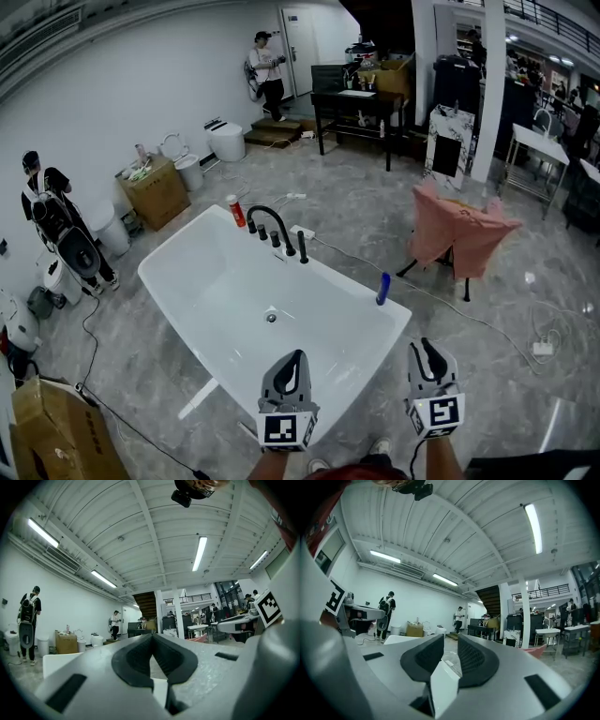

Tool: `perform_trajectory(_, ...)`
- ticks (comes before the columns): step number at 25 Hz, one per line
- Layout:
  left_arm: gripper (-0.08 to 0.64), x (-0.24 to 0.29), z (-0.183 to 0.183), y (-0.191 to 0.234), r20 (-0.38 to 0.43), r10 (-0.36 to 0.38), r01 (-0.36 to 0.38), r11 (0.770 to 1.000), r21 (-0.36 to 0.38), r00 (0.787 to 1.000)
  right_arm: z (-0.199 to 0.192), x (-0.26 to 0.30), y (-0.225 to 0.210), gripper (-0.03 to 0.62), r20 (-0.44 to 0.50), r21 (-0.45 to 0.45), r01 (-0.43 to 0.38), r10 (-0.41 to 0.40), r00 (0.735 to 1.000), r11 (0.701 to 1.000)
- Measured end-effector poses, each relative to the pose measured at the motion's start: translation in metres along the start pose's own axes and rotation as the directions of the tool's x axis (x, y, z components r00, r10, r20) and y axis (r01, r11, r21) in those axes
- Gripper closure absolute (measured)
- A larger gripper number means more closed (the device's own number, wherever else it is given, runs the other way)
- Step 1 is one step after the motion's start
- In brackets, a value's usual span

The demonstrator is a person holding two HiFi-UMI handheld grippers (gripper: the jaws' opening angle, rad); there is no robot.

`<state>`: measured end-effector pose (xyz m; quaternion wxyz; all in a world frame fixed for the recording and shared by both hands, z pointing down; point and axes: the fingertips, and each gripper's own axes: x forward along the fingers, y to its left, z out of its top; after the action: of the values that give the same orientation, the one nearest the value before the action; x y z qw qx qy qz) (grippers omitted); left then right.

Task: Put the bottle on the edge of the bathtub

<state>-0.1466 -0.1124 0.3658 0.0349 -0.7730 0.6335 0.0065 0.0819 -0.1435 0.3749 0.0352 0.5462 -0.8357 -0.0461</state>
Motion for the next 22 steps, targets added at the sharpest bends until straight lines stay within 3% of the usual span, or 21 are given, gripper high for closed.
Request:
perform_trajectory(3,0.555,0.003,-0.003,-0.002,-0.004,-0.004,0.004,1.000,-0.002,1.000,0.001,0.002,0.001,0.573,0.008,0.011,-0.008,0.008,1.000,1.000)
perform_trajectory(5,0.555,0.006,-0.003,-0.003,-0.003,-0.009,0.009,1.000,-0.007,1.000,0.002,0.004,0.002,0.593,0.006,0.010,-0.013,0.013,1.000,1.000)
perform_trajectory(11,0.555,0.012,-0.002,-0.002,-0.002,-0.021,0.021,1.000,-0.015,1.000,0.006,0.010,0.007,0.595,-0.007,0.016,-0.045,0.045,0.999,0.999)
perform_trajectory(22,0.555,-0.001,-0.006,0.010,0.007,-0.037,0.037,0.999,-0.027,0.999,0.008,0.002,0.024,0.595,-0.012,-0.015,-0.013,0.013,1.000,1.000)
